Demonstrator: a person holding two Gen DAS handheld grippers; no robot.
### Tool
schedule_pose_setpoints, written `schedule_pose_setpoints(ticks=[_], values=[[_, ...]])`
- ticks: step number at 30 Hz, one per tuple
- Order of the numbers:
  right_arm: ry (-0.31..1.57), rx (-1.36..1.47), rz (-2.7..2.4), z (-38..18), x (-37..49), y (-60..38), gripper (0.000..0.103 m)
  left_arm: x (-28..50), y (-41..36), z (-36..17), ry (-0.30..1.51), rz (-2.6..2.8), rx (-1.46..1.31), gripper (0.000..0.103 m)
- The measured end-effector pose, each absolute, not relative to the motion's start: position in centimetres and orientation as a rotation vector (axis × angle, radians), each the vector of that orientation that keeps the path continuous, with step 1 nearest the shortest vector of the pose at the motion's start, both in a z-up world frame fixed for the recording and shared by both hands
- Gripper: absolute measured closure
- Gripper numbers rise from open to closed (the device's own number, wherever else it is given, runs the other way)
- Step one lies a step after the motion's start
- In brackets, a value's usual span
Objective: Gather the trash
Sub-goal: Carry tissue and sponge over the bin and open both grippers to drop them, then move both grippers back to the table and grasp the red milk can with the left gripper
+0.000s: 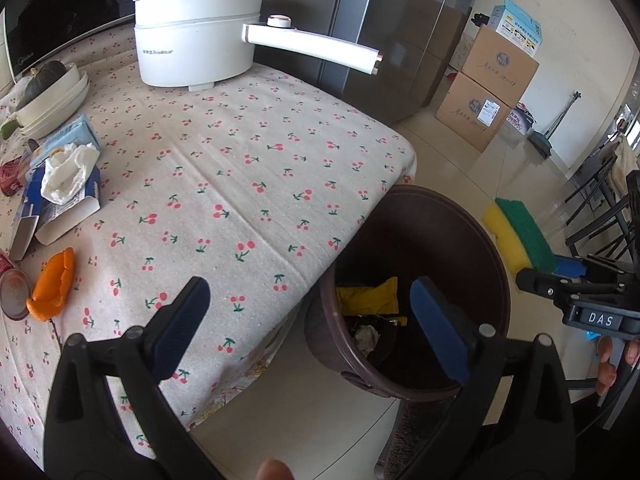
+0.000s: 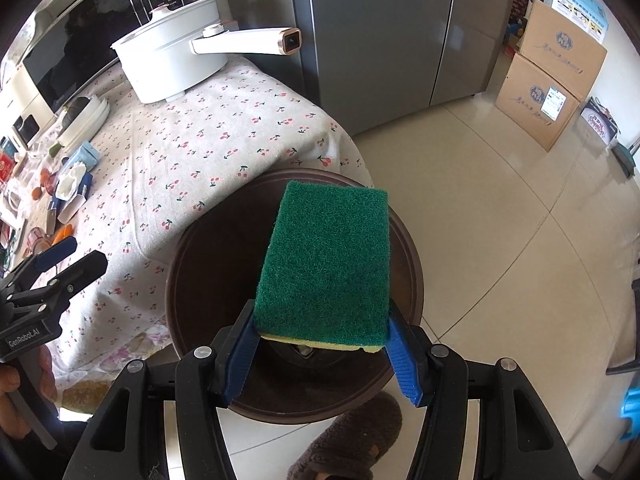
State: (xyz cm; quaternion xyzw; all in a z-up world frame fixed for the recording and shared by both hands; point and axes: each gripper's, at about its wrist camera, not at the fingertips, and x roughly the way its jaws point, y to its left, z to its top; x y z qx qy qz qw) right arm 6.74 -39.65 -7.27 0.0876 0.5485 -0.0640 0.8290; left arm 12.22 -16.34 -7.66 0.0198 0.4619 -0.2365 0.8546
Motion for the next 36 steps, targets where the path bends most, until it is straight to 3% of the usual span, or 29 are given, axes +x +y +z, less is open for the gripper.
schedule_pose_setpoints(ticks=[8,10,11,16,36], values=[[1.157,0.201,-0.13,-7.3,7.1,-39.3,0.038,12.2,-14.8,-7.1,0.968,-0.471,0.023,0.003],[1.15,0.22,-0.131,-7.2,7.2,-39.4,0.007,12.2,-14.5,-6.9,0.964,-0.466,0.023,0.003],[1.144,0.227,-0.133,-7.1,7.3,-39.5,0.005,12.1,-14.3,-6.9,0.963,-0.463,0.023,0.003],[1.135,0.215,-0.134,-6.9,7.5,-39.2,0.0,12.3,-13.6,-6.7,0.961,-0.447,0.023,0.003],[1.122,0.131,-0.013,-5.1,11.4,-32.3,0.0,13.2,-5.5,-6.0,0.998,-0.212,-0.013,0.003]])
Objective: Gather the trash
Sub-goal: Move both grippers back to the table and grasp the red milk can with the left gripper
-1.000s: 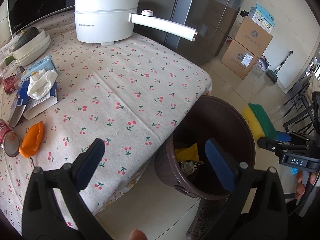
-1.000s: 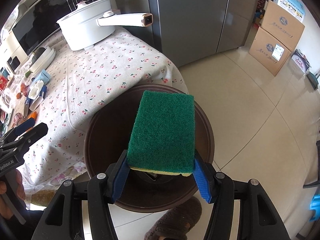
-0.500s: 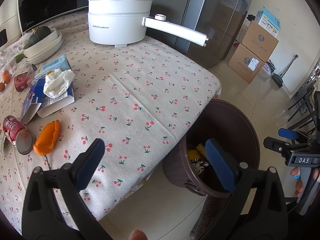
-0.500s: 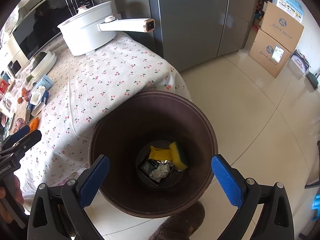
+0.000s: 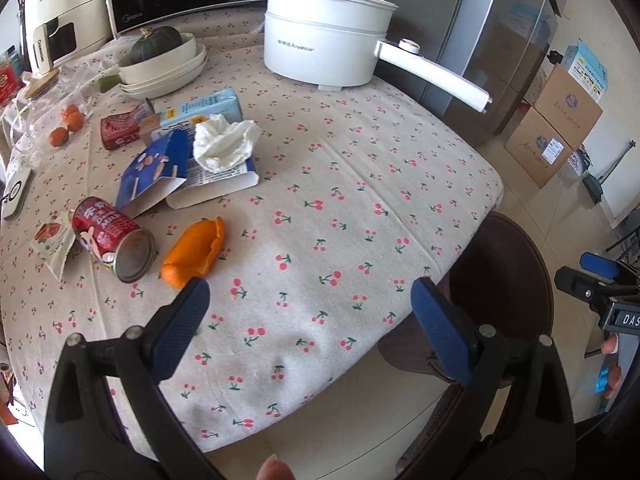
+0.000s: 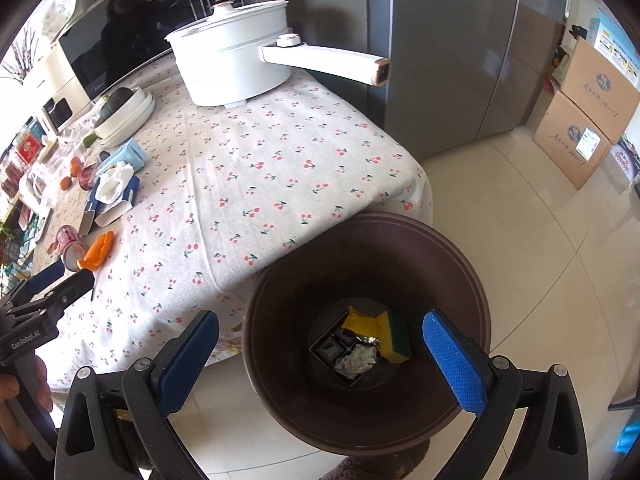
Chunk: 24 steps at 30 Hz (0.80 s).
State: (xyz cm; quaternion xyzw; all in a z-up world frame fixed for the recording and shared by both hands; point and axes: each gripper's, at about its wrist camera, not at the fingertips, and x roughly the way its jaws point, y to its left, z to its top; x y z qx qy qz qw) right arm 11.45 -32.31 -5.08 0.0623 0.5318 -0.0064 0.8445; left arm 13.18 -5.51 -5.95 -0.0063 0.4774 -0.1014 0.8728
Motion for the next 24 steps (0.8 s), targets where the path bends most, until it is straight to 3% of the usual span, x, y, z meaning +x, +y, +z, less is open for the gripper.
schedule_pose_setpoints(ticks=[18,24], values=[[1.129,0.035,0.079,-5.2,18.4,-24.4,0.0,19.1,6.8,-7.9,1.052,0.133,-0.243,0.003],[1.147,0.046,0.085,-5.8,19.8,-23.6,0.0,20.8,8.2,-10.0,1.093,0.115,-0.358,0.021]])
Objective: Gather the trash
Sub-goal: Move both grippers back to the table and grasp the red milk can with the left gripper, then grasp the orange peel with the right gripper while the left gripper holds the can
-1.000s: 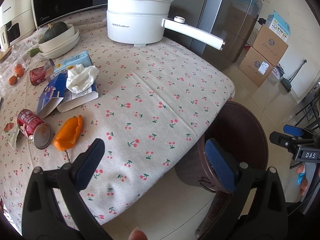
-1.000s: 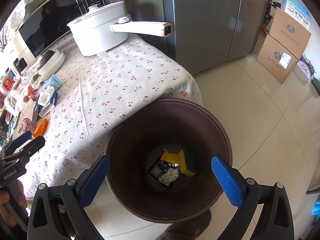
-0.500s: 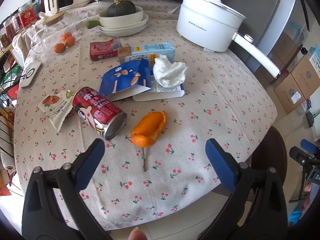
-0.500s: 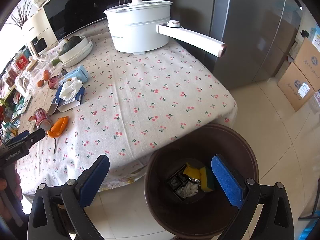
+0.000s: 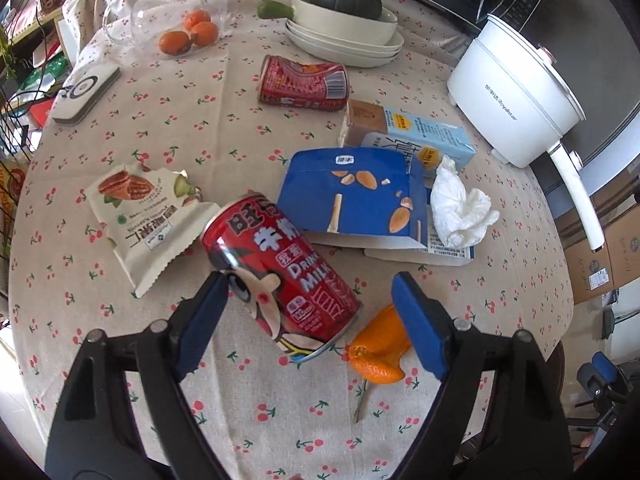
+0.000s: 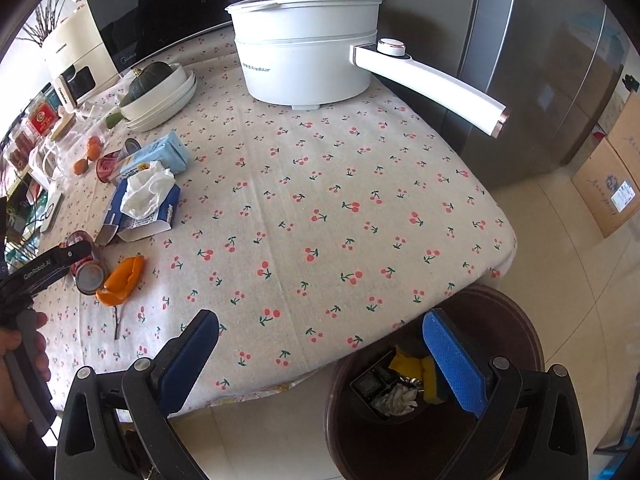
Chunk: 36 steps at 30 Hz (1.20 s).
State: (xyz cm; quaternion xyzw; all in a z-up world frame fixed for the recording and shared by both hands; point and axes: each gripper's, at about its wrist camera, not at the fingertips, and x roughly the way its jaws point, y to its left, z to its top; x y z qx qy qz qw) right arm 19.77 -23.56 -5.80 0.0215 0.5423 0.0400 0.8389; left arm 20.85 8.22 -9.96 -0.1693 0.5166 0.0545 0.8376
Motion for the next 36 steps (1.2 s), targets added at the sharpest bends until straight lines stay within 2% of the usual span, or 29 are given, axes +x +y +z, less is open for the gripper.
schedule_pose_setpoints(ticks=[5,17,29,36], values=[[1.164,0.04,0.086,-6.4,20.2,-22.7,0.0,21.3,8.1,-10.9,1.11,0.121,-0.377,0.031],[1.19,0.045,0.147,-7.3,20.9,-18.1,0.0,19.5,9.1,-9.2,1.125,0.014,-0.319,0.044],[1.256,0.103,0.278,-9.8,22.0,-9.7,0.0,15.4,12.7,-8.9,1.21,-0.013,-0.137,0.047],[1.251,0.146,0.295,-10.5,22.4,-7.3,0.0,15.1,15.1,-10.1,1.223,-0.026,-0.204,0.047]])
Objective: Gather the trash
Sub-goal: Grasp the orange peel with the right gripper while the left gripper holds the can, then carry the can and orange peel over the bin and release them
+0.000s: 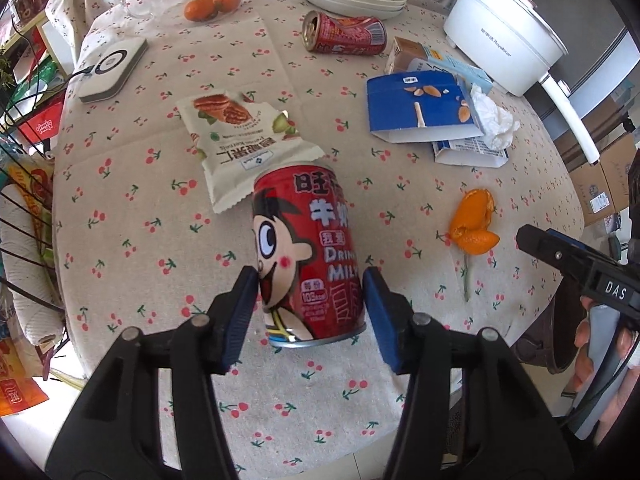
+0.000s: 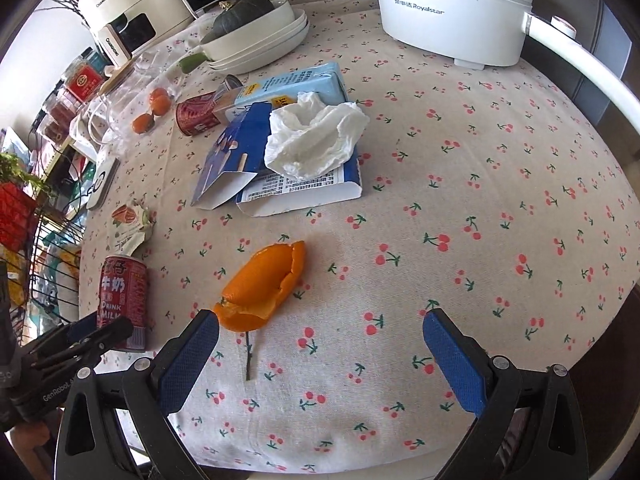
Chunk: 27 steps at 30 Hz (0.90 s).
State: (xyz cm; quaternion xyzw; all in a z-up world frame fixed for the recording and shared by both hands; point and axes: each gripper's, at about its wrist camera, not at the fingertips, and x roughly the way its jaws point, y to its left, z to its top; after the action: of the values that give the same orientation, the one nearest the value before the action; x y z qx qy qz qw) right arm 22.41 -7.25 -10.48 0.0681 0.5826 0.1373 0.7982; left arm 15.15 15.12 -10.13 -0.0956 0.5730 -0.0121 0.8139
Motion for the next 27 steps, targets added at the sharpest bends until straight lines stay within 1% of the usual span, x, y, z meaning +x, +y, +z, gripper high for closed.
schedule_pose_setpoints(ticks=[3,8,10,15,16,18,20,22,23,24,27], values=[[1.244,0.173,0.302,-10.6,22.7,-6.6,0.0,15.2,14.8,-10.2,1.219,-0.032,-0.19,0.047],[1.236,0.211,0.313,-11.1,23.2,-5.3,0.007,15.3,14.6,-10.2,1.208,-0.046,-0.181,0.047],[1.227,0.204,0.314,-11.3,23.3,-4.7,0.019,15.3,15.0,-10.2,1.211,-0.047,-0.196,0.047],[1.238,0.159,0.311,-12.4,23.3,-3.3,0.032,14.8,16.2,-9.7,1.209,-0.028,-0.244,0.048],[1.243,0.146,0.307,-12.7,23.3,-3.0,0.037,14.7,16.4,-9.6,1.204,-0.029,-0.248,0.048],[1.231,0.11,0.299,-13.0,23.2,-2.5,0.039,14.5,16.4,-9.2,1.195,-0.034,-0.249,0.048],[1.217,0.045,0.297,-12.9,22.9,-1.7,0.043,14.2,16.4,-9.0,1.188,-0.039,-0.251,0.048],[1.205,0.006,0.308,-12.8,22.7,-1.2,0.06,14.1,16.4,-8.7,1.182,-0.043,-0.258,0.048],[1.206,0.001,0.318,-12.7,22.6,-1.1,0.065,14.0,16.4,-8.6,1.179,-0.046,-0.261,0.048],[1.209,0.001,0.328,-12.7,22.6,-1.2,0.068,14.0,16.3,-8.4,1.174,-0.049,-0.263,0.048],[1.221,0.028,0.34,-12.4,22.5,-2.2,0.07,14.0,16.0,-8.1,1.163,-0.06,-0.266,0.048]])
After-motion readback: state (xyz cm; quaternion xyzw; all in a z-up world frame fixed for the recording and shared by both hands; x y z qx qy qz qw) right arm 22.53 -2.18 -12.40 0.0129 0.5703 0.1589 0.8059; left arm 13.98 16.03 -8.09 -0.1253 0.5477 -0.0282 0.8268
